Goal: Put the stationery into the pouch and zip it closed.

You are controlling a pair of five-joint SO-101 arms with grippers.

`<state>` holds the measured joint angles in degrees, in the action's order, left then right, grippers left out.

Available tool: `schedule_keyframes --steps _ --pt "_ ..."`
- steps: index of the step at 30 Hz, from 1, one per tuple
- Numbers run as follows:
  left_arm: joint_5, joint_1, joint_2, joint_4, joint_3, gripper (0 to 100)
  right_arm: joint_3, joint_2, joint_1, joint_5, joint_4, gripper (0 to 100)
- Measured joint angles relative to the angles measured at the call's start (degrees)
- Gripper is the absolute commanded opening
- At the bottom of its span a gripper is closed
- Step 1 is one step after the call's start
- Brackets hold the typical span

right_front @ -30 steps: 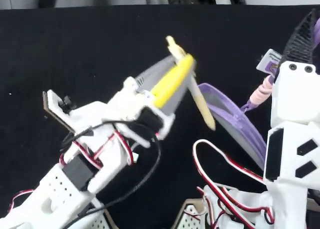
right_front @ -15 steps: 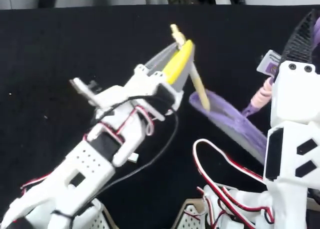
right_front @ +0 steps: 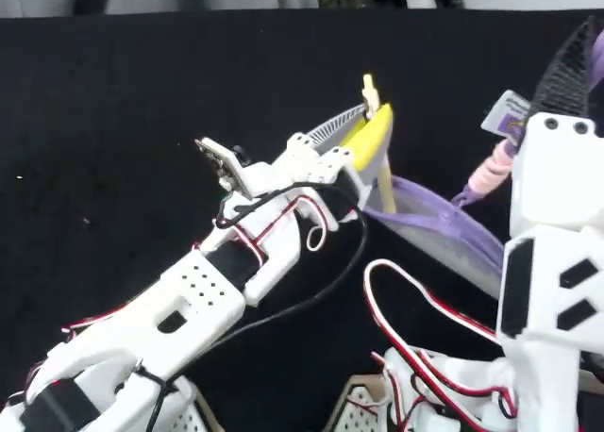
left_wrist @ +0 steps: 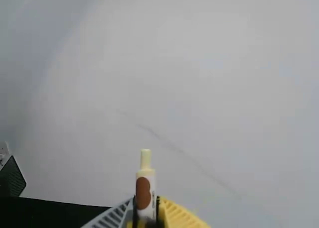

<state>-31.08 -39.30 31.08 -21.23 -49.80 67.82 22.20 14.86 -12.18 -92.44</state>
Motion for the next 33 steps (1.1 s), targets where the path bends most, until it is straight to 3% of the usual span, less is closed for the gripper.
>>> schedule_keyframes --steps 3,10,16,20,24,28,33 --pt "0.62 -2.46 -1.23 4.66 -0.26 12 0.0 0.09 0.09 0.0 0.0 1.2" --pt "9.05 -10.64 -0.97 24.53 9.67 12 0.0 0.09 0.0 0.0 0.0 1.2" --pt "10.02 -10.2 3.16 28.84 11.52 12 0.0 0.09 0.09 0.0 0.0 1.2" --pt "10.02 -4.84 13.63 29.01 11.52 11 0.0 0.09 0.0 0.0 0.0 1.2" --pt "9.93 5.98 26.81 32.18 13.01 11 0.0 0.09 0.0 0.0 0.0 1.2" --pt "9.93 16.79 34.02 44.04 19.43 12 0.0 0.09 0.0 0.0 0.0 1.2" --pt "9.93 25.41 30.07 63.12 23.3 12 0.0 0.09 0.0 0.0 0.0 1.1"
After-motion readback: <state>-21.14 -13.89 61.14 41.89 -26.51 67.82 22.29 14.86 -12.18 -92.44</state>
